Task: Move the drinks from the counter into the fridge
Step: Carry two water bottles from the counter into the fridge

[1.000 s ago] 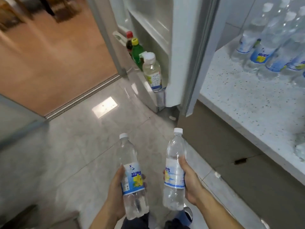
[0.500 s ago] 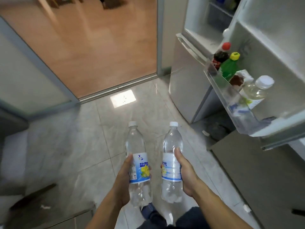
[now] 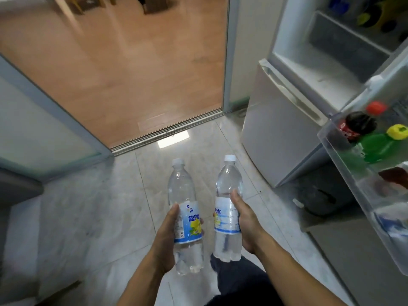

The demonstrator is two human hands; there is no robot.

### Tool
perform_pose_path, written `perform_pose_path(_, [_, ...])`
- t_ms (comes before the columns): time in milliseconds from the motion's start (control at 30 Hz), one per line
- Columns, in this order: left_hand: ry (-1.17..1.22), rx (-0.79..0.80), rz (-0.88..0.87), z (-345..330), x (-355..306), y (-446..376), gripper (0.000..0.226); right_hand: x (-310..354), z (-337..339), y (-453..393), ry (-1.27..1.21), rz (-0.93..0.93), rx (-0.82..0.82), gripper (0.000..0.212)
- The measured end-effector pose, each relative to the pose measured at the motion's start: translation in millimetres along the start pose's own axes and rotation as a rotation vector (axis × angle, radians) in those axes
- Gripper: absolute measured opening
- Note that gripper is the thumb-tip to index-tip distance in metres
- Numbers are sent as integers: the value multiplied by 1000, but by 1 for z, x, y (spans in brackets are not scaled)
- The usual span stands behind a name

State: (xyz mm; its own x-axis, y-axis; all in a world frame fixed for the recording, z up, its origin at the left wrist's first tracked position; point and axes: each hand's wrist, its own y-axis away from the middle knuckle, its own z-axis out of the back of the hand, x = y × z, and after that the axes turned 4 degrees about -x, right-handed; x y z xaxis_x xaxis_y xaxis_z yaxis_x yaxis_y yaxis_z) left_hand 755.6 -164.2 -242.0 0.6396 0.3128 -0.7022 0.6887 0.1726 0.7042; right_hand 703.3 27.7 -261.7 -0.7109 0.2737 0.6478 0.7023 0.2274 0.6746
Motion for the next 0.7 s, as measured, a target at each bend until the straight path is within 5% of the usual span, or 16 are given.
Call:
perform_pose_path(167, [-46,15,-42,-28,-84,-56,59,82,-13,-62,1,44,20,78])
perform_pose_path(367, [-105,122,-43,-65,-162,-131,57,158,-14,-123,-26,150,-137,65])
perform_pose_path(533, [-200,241,6,-96,-221,-212,61,205,-21,-173,-103,198,-318,81])
perform_pose_path(700, [-260,430,27,-134,-303,-280,63,261,-37,-205,-358,278,-425,71])
